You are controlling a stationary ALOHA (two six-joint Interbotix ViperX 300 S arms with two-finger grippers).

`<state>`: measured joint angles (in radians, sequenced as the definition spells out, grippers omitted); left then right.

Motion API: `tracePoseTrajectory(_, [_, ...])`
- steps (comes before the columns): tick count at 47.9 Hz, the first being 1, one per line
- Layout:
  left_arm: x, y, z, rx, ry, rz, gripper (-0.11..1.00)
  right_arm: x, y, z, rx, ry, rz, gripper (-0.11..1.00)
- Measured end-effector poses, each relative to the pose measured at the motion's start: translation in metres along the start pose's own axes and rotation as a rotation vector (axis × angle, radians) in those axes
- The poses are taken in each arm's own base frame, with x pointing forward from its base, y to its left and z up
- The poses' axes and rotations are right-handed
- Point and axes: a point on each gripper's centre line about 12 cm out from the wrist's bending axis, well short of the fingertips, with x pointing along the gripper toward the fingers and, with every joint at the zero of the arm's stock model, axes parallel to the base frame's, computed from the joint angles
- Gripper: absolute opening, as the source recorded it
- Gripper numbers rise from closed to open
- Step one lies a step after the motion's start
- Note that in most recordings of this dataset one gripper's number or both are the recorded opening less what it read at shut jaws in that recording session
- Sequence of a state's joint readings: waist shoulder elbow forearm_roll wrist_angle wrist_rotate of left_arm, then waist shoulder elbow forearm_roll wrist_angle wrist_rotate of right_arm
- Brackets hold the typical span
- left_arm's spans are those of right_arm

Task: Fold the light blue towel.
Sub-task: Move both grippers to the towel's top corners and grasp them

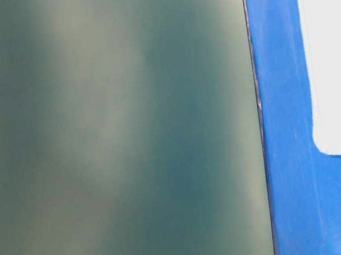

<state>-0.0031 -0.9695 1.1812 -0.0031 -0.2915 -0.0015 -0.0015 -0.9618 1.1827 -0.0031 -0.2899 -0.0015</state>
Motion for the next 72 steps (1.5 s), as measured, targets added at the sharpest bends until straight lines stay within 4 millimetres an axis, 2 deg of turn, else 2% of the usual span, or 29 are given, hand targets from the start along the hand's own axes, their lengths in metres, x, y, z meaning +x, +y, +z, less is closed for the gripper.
tracePoseTrajectory(11, [0.022, 0.006, -0.018, -0.016, 0.098, 0.033, 0.0, 0.002, -0.004, 0.001, 0.007, 0.032, -0.02, 0.0])
tracePoseTrajectory(25, [0.063, 0.026, -0.052, -0.032, 0.236, 0.108, 0.0, -0.003, -0.029, -0.02, 0.057, 0.211, -0.153, 0.0])
tracePoseTrajectory(33, [0.095, 0.045, -0.073, -0.052, 0.325, 0.162, 0.03, -0.005, -0.045, -0.036, 0.085, 0.33, -0.238, 0.01])
tracePoseTrajectory(36, [0.105, 0.051, -0.082, -0.057, 0.356, 0.177, 0.1, -0.006, -0.053, -0.046, 0.103, 0.385, -0.276, 0.01])
tracePoseTrajectory(40, [0.117, 0.058, -0.095, -0.064, 0.396, 0.194, 0.3, -0.007, -0.063, -0.06, 0.134, 0.455, -0.328, 0.04])
tracePoseTrajectory(47, [0.133, 0.068, -0.117, -0.075, 0.459, 0.216, 0.74, -0.009, -0.082, -0.09, 0.19, 0.578, -0.421, 0.42])
tracePoseTrajectory(51, [0.14, 0.075, -0.127, -0.09, 0.487, 0.235, 0.9, -0.01, -0.089, -0.109, 0.216, 0.657, -0.454, 0.56])
tracePoseTrajectory(60, [0.15, 0.09, -0.16, -0.108, 0.567, 0.27, 0.9, -0.012, -0.105, -0.146, 0.255, 0.807, -0.509, 0.55])
tracePoseTrajectory(72, [0.158, 0.115, -0.2, -0.131, 0.652, 0.324, 0.9, -0.013, -0.127, -0.178, 0.268, 0.861, -0.569, 0.55])
